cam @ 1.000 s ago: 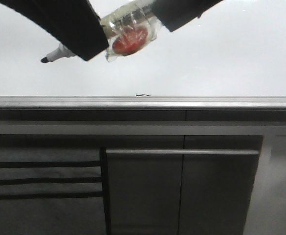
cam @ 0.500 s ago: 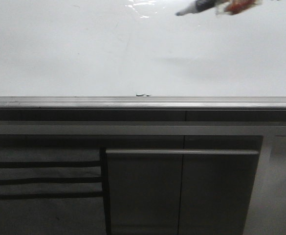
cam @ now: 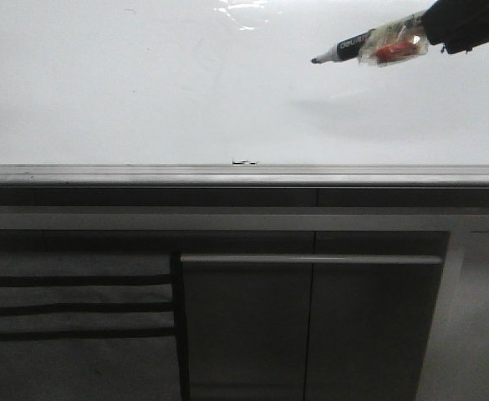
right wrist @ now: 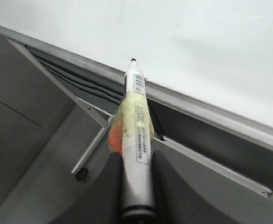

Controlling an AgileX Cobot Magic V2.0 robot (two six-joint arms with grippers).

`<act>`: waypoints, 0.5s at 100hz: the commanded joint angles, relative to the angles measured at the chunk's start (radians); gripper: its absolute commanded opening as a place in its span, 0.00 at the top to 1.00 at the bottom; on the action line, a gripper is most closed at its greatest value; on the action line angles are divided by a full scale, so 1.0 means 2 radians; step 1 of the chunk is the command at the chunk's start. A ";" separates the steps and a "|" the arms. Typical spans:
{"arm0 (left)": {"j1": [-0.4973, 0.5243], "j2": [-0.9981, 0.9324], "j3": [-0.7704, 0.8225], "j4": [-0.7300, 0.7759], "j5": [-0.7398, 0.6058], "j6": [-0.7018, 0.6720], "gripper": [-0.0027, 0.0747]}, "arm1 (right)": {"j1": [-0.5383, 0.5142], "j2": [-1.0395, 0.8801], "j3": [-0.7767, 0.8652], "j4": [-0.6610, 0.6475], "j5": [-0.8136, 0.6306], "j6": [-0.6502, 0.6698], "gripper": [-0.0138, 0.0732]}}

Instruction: Write number 0 on whiteboard

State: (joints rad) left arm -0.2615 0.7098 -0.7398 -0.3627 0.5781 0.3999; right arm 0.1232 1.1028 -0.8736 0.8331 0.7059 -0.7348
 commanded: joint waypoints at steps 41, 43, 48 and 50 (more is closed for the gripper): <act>0.001 0.007 -0.013 -0.017 -0.067 -0.005 0.30 | 0.097 0.093 -0.140 -0.195 0.013 0.200 0.86; 0.001 0.007 -0.013 -0.017 -0.067 -0.005 0.30 | 0.096 0.101 -0.149 -0.194 0.022 0.200 0.86; 0.001 0.007 -0.013 -0.017 -0.067 -0.005 0.30 | 0.092 0.118 -0.169 -0.193 0.042 0.200 0.86; 0.001 0.007 -0.013 -0.017 -0.067 -0.005 0.30 | 0.092 0.125 -0.177 -0.192 0.050 0.200 0.86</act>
State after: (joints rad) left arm -0.2615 0.7207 -0.7398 -0.3690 0.5230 0.3979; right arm 0.3192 1.3300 -1.1356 0.4319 0.7789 -0.3398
